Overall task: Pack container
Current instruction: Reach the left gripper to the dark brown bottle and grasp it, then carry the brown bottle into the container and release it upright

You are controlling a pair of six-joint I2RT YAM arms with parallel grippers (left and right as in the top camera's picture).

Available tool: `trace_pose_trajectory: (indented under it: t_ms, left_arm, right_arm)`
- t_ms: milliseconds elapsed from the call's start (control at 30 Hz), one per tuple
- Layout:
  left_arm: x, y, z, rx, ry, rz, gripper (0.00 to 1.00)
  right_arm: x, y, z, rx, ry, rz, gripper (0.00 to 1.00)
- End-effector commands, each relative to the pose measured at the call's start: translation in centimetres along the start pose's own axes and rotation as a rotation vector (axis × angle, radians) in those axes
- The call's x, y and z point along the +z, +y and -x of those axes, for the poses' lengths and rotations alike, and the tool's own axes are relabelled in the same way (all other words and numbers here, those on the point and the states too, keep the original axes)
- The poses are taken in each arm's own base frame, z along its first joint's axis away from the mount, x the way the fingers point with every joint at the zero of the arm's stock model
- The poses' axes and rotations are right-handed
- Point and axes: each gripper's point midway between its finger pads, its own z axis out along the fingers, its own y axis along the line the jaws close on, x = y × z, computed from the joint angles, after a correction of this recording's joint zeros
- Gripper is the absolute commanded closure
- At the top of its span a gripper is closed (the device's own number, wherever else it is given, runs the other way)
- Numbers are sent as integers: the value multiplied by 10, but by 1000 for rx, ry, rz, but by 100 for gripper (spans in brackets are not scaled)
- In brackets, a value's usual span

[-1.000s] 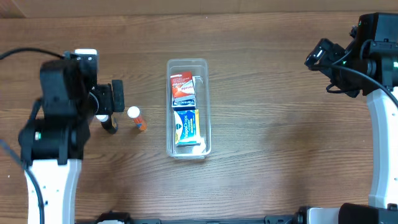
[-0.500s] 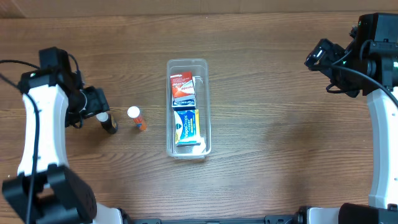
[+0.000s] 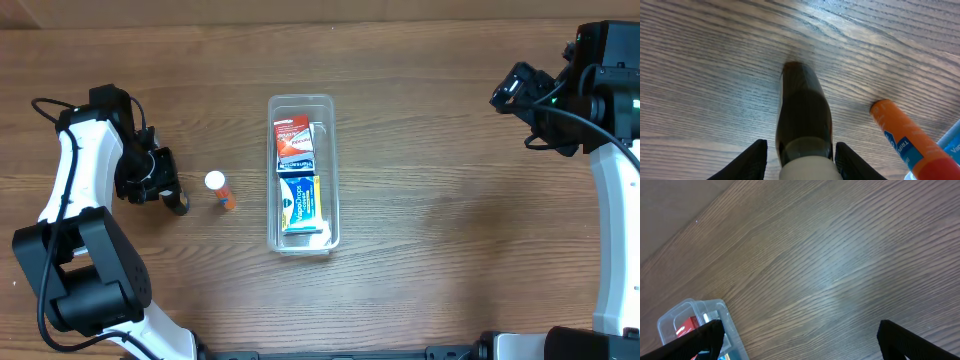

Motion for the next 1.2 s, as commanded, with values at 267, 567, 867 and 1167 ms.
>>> trace_pose_trajectory:
  t_ms: [267,567,867,1167]
  left_arm:
    - [-26,-20,13,187,-84,-17,57]
    - [-51,-24,3,157,-57,42,84]
    - [-207,-90,-1,80,-394,-107,89]
    - [-176,-257,-26,301,-455,-166,91]
  right_arm:
    - [-1,2,2,-5,-7,7,0]
    - [-1,2,1,-5,-6,6,0]
    - [-1,2,1,-5,-6,6,0]
    - [-1,2,1,-5,-6,6,0]
